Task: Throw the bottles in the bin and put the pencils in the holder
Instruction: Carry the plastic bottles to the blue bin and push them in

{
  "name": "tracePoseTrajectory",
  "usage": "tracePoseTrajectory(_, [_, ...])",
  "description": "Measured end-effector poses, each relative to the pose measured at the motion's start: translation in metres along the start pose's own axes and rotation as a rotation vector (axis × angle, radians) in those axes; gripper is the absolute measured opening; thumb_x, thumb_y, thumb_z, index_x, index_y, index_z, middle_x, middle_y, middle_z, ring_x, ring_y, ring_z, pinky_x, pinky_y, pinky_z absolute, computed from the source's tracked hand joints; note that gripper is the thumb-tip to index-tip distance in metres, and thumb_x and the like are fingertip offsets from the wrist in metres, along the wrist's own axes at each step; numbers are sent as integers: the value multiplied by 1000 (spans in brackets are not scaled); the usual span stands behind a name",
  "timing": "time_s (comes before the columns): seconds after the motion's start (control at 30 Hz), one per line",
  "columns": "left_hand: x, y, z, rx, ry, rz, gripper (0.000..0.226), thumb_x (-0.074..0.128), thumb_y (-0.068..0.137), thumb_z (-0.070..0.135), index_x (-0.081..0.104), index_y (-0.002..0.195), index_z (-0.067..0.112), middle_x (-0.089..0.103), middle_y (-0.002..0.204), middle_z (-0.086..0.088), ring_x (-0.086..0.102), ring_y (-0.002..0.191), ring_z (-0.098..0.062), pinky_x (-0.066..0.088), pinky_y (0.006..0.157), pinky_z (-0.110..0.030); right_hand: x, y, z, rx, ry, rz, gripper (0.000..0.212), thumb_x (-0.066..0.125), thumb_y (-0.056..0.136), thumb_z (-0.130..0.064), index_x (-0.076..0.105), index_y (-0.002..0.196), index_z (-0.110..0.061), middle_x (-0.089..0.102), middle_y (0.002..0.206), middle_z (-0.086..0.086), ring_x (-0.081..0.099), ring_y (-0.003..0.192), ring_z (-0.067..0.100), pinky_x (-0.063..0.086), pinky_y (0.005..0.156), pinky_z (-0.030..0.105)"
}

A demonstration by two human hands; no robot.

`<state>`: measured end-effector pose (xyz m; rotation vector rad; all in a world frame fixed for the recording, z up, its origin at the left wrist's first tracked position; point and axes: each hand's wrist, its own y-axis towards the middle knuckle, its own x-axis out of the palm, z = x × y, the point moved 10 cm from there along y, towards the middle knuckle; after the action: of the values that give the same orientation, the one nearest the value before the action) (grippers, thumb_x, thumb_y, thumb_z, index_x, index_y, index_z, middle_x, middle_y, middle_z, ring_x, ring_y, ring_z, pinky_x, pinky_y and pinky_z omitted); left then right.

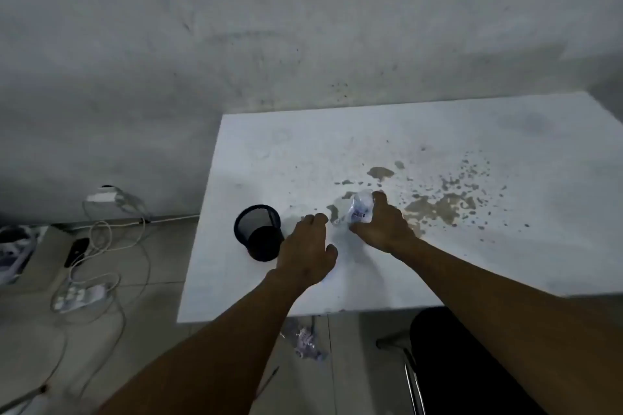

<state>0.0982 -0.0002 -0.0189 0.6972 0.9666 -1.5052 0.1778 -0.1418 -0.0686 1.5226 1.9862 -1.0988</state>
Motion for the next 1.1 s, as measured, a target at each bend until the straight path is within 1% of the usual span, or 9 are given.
tracePoseTrajectory(0.1, [26, 18, -11, -42, 27, -47, 57, 57, 90, 29, 36, 140, 9, 46, 138, -9, 45, 126, -26, 46, 96, -40, 4, 14, 8, 78, 108, 4, 109, 79, 66, -54, 21, 151, -17, 49, 141, 16, 54, 126, 37, 46, 103, 49])
tracePoseTrajectory(0.2, [49, 30, -19, -85, 76, -83, 67, 64, 84, 37, 35, 137, 10, 47, 134, -9, 45, 122, -28, 46, 91, -39, 10, 24, 14, 103, 158, 3, 126, 75, 54, -70, 13, 153, -23, 46, 145, 17, 51, 127, 38, 45, 104, 53])
tracePoseTrajectory(0.37, [74, 37, -33, -179, 80, -127, 85, 72, 76, 41, 27, 142, 12, 46, 135, -9, 43, 124, -29, 44, 93, -40, 14, 28, 17, 75, 219, 33, 108, 77, 64, -61, 22, 150, -25, 57, 134, 6, 60, 116, 27, 49, 99, 45])
tracePoseTrajectory(0.5, [86, 34, -38, -209, 32, -155, 82, 72, 80, 26, 23, 144, 11, 46, 134, -11, 46, 122, -30, 47, 90, -41, 10, 26, 21, 61, 344, 113, 96, 84, 72, -36, 29, 148, -19, 54, 139, 6, 59, 120, 28, 49, 102, 40])
tracePoseTrajectory(0.67, [87, 20, -35, -197, -91, -135, 83, 68, 83, 16, 18, 149, 11, 44, 139, -11, 45, 126, -29, 44, 96, -38, 8, 15, 23, 68, 452, 166, 97, 88, 68, -26, 32, 147, -19, 55, 138, 7, 61, 117, 28, 53, 99, 42])
tracePoseTrajectory(0.83, [76, -11, -37, -226, -148, -129, 84, 77, 72, 23, 26, 139, 15, 50, 128, -9, 53, 111, -29, 50, 86, -41, 10, -19, 16, 45, 535, 164, 92, 90, 61, -24, 42, 140, -24, 60, 121, -5, 62, 101, 18, 58, 90, 45])
tracePoseTrajectory(0.97, [67, -44, -46, -302, -87, -178, 105, 85, 46, 50, 32, 133, 23, 57, 121, 1, 60, 107, -25, 52, 87, -42, 20, -67, 8, 19, 552, 145, 72, 90, 61, -28, 49, 120, -33, 57, 95, -26, 60, 89, 9, 55, 85, 29])
tracePoseTrajectory(1.03, [63, -63, -54, -350, -73, -205, 98, 84, 40, 55, 42, 121, 23, 62, 109, 3, 63, 97, -22, 54, 82, -39, 34, -91, 6, 21, 569, 107, 71, 90, 61, -29, 51, 120, -31, 58, 96, -25, 61, 91, 9, 52, 82, 23])
tracePoseTrajectory(1.1, [59, -86, -67, -377, -119, -226, 81, 87, 43, 51, 51, 109, 20, 62, 102, 2, 61, 91, -20, 51, 74, -32, 55, -115, 7, 43, 602, 49, 75, 91, 58, -33, 52, 122, -31, 64, 103, -15, 65, 94, 13, 58, 84, 35])
